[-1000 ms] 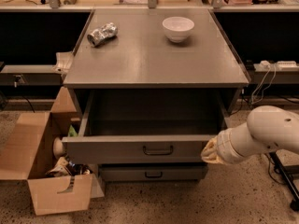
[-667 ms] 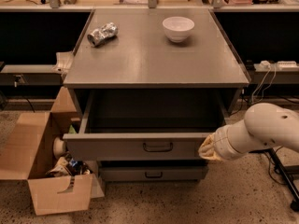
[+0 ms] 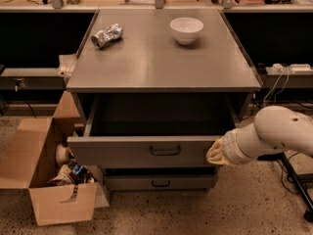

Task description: Close top drawer

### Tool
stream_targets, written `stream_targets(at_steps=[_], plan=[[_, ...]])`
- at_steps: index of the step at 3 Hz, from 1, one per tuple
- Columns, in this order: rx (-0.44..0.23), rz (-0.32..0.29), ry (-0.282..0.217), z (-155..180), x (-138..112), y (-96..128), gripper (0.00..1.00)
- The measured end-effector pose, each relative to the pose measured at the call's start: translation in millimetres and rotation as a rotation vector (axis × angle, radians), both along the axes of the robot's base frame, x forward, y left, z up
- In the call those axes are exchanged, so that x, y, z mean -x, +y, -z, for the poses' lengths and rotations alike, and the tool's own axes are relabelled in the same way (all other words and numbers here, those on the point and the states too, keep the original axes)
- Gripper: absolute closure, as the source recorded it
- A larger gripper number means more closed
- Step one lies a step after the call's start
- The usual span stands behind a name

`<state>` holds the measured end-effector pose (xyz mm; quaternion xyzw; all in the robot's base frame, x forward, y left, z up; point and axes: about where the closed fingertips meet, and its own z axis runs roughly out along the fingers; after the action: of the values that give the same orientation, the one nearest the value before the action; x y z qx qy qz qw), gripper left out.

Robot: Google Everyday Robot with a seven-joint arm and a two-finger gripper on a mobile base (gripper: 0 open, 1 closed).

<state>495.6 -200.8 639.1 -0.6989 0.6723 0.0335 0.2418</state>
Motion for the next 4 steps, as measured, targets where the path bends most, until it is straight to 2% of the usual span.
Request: stream_targets(at_steps=[1,3,4], plan=[[0.000,0.000,0.000,0.0,0.0,0.0,0.45],[0.000,0.000,0.000,0.0,0.0,0.1,0.00],[0.000,0.000,0.000,0.0,0.0,0.1,0.00]])
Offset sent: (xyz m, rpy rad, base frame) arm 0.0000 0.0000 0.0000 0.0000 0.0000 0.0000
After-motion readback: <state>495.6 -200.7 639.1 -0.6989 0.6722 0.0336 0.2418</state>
